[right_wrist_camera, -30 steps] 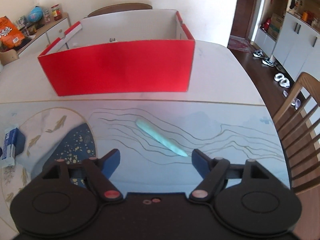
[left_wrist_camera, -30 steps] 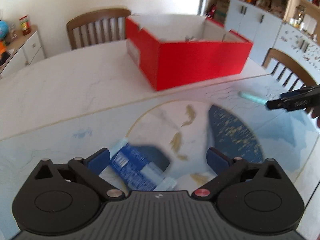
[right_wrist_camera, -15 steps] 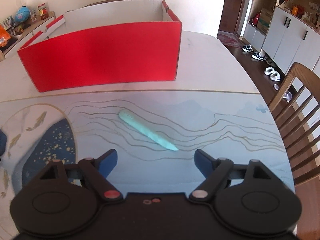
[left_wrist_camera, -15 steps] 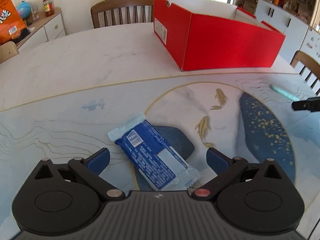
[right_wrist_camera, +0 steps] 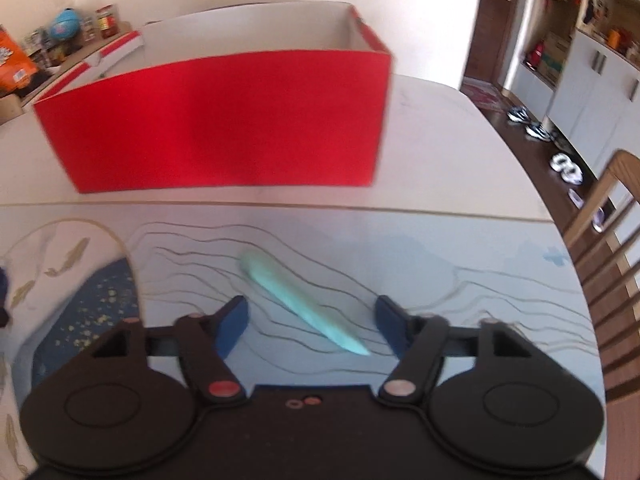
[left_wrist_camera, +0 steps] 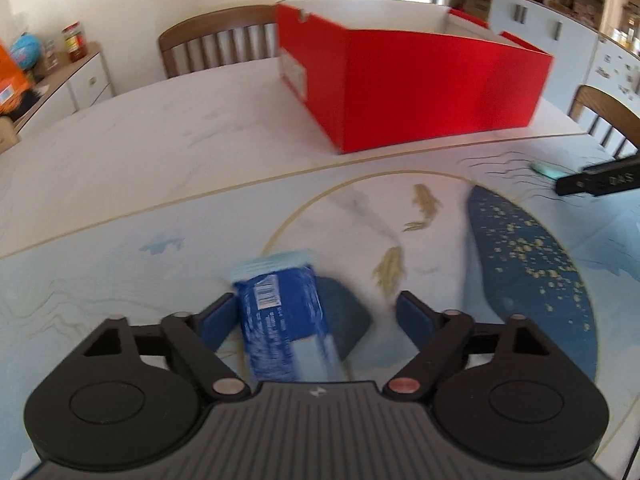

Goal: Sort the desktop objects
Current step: 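Close right tool on mint-green stick while left tool closes on blue wafer packet, then lift and carry the green stick and wafer packet over the shoebox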

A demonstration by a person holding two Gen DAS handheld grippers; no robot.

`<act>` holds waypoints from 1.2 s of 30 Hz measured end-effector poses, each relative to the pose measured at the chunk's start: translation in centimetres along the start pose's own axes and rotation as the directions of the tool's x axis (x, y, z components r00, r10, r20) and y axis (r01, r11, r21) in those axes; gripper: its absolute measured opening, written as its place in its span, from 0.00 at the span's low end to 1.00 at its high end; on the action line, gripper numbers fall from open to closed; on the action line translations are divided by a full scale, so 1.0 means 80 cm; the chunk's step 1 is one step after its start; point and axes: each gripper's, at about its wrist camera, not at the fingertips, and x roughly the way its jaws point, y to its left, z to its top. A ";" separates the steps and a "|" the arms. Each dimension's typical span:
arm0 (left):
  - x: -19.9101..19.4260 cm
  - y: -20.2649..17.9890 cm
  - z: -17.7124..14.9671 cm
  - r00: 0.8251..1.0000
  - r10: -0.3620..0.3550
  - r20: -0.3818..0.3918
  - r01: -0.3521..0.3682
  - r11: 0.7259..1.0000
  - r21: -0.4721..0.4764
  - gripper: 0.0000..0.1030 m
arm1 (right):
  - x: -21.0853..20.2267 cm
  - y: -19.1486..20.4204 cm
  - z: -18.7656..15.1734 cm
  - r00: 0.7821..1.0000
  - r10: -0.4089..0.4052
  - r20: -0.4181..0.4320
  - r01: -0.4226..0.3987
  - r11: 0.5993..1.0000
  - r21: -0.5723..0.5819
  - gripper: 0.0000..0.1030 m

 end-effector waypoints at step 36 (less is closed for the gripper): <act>-0.062 -0.041 0.071 0.980 -0.157 0.126 0.157 0.988 0.007 0.37 | -0.096 0.033 0.018 0.994 0.076 0.084 -0.079 0.996 0.030 0.09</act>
